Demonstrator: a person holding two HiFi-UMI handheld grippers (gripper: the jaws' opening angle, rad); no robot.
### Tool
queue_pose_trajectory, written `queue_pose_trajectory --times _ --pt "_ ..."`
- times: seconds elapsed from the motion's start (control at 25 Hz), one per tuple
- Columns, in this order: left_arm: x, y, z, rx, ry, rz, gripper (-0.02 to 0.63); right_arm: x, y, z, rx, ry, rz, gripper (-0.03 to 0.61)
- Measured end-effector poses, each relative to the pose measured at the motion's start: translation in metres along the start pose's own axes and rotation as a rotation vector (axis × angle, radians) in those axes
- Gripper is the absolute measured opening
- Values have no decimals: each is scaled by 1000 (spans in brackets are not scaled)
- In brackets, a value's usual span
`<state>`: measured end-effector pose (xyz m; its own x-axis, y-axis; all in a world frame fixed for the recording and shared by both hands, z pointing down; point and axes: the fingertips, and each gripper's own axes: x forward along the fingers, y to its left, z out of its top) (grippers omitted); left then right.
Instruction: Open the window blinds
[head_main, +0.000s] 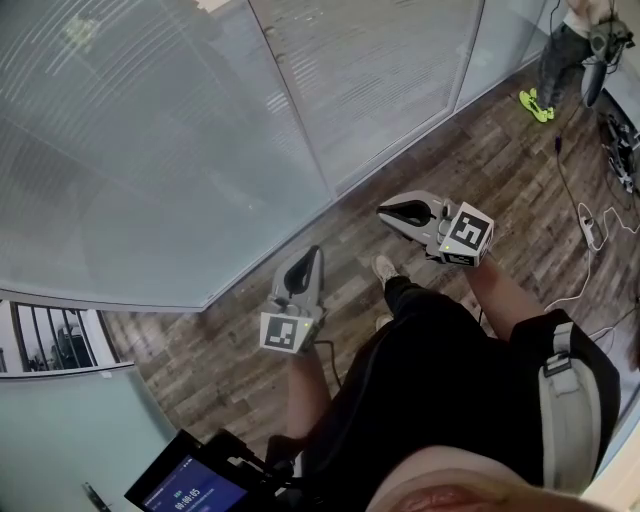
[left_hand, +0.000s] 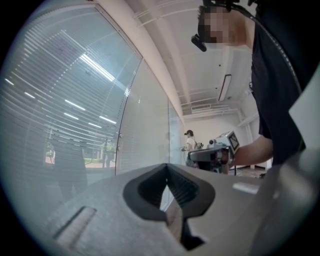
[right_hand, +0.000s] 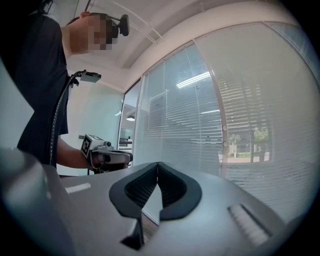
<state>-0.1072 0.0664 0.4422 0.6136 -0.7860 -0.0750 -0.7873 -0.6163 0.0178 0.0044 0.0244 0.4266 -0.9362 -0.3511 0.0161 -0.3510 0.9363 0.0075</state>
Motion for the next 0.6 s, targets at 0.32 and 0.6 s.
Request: queue_pose_trajectory --times 0.32,0.6 --pt "14 14 -14 -31 32 4 3 21 -17 1 -7 -17 36 5" --pt "54 42 -10 -7 33 -8 3 36 -65 2 6 -28 31 5"
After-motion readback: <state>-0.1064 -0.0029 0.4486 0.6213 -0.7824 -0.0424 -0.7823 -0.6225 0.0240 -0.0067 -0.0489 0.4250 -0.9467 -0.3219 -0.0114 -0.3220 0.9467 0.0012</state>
